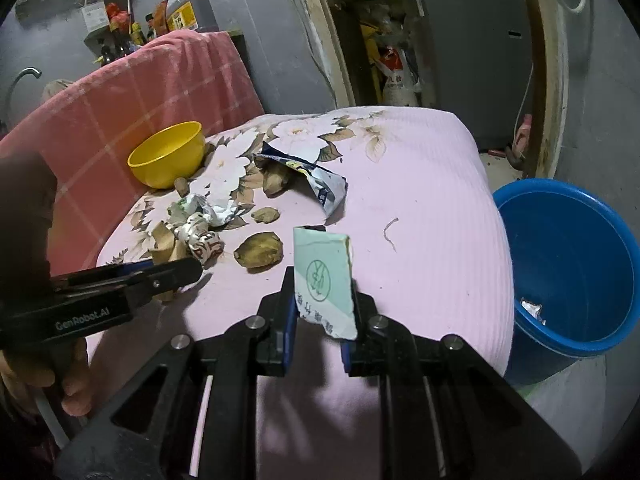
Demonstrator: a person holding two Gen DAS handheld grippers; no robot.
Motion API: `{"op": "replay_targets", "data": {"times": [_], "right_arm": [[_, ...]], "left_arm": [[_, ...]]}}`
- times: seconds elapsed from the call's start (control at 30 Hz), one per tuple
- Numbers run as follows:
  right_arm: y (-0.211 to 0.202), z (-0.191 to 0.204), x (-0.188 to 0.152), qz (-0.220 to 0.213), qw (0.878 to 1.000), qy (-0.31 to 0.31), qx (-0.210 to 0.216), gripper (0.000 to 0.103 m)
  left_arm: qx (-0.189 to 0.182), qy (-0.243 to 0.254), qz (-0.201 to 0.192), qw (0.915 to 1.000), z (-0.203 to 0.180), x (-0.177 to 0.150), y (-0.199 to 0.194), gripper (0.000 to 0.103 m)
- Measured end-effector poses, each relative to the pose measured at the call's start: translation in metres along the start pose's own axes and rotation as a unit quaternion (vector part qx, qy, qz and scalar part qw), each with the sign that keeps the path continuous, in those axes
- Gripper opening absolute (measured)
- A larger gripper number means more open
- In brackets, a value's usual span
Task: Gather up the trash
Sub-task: 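Grasp the tan paper scrap with the left tool while the right tool grasps the green-printed card, then carry both items over the blue bucket and open both tools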
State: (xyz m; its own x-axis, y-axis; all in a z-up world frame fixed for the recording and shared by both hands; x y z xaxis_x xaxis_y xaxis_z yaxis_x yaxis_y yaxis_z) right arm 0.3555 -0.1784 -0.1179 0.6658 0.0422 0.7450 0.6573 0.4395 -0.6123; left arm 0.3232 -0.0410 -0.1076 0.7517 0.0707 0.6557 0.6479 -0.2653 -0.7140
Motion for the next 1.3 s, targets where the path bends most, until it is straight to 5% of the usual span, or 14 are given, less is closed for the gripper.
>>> {"op": "replay_targets", "data": {"times": [0.17, 0.37, 0.73, 1.1, 1.3], "right_arm": [[-0.014, 0.0, 0.005, -0.025, 1.0, -0.005, 0.003, 0.026], [-0.052, 0.001, 0.03, -0.101, 0.994, -0.036, -0.008, 0.026], [-0.136, -0.025, 0.094, -0.246, 0.964, -0.079, -0.064, 0.026], [-0.172, -0.102, 0.105, -0.279, 0.95, -0.047, -0.132, 0.027], [-0.17, -0.148, 0.098, -0.265, 0.951, -0.022, -0.155, 0.027]], "left_arm": [[-0.015, -0.004, -0.028, 0.9995, -0.012, 0.004, -0.014, 0.025], [-0.041, 0.014, -0.107, 0.9934, -0.043, 0.035, -0.041, 0.025], [-0.103, 0.088, -0.245, 0.96, -0.132, 0.1, -0.073, 0.025], [-0.157, 0.176, -0.247, 0.9398, -0.218, 0.12, -0.047, 0.025], [-0.167, 0.189, -0.209, 0.9449, -0.244, 0.119, -0.008, 0.025]]}}
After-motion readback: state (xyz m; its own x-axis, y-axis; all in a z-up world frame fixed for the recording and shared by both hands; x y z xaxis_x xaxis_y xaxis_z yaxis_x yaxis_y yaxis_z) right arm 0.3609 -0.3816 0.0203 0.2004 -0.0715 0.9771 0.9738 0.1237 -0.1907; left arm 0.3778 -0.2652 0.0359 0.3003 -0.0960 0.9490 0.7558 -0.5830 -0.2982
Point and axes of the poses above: each gripper's, at about its wrist camera, not at the fingertips, and y roughly the way its jaws point, z to its left, x to its top, the point moved 6 cm from there along y, roughly the way its jaws point, and after that the axes turned 2 degrees about -z, right-handed, at the moved point
